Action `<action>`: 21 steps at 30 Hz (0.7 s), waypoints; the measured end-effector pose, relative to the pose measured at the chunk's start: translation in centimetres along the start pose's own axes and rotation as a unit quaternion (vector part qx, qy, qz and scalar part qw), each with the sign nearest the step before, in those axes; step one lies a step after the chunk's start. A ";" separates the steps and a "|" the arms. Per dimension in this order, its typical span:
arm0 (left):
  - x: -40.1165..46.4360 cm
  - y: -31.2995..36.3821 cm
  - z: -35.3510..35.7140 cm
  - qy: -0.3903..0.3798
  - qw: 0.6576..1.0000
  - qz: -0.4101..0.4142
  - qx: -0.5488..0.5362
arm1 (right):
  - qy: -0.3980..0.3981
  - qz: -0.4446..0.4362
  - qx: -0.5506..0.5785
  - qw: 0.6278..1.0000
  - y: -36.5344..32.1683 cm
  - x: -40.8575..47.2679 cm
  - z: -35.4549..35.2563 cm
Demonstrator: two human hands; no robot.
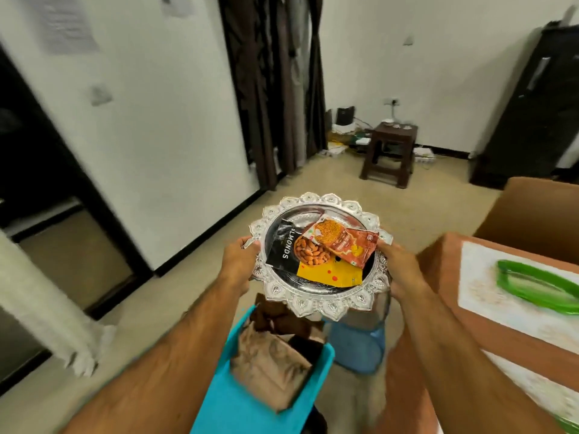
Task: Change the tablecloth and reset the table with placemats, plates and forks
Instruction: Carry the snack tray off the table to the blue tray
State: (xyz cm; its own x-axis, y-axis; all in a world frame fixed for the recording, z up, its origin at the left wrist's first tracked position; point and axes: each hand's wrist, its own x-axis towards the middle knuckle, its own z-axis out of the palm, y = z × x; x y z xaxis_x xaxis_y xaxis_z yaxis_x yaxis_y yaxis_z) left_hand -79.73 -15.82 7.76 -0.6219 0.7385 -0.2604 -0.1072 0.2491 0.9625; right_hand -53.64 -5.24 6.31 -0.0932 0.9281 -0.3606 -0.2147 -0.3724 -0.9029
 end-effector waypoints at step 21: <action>-4.8 -13.7 -21.2 0.222 0.971 -0.089 -0.029 | -0.156 0.068 -0.108 0.979 18.0 -3.6 16.0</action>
State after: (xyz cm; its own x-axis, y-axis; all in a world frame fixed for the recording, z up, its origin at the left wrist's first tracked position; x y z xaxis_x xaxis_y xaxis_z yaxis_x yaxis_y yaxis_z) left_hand -91.73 -36.06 -2.53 -0.8613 0.3413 -0.3764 -0.2784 0.3027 0.9115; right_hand -72.73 -15.40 -4.93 -0.4059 0.8105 -0.4224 0.0287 -0.4506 -0.8923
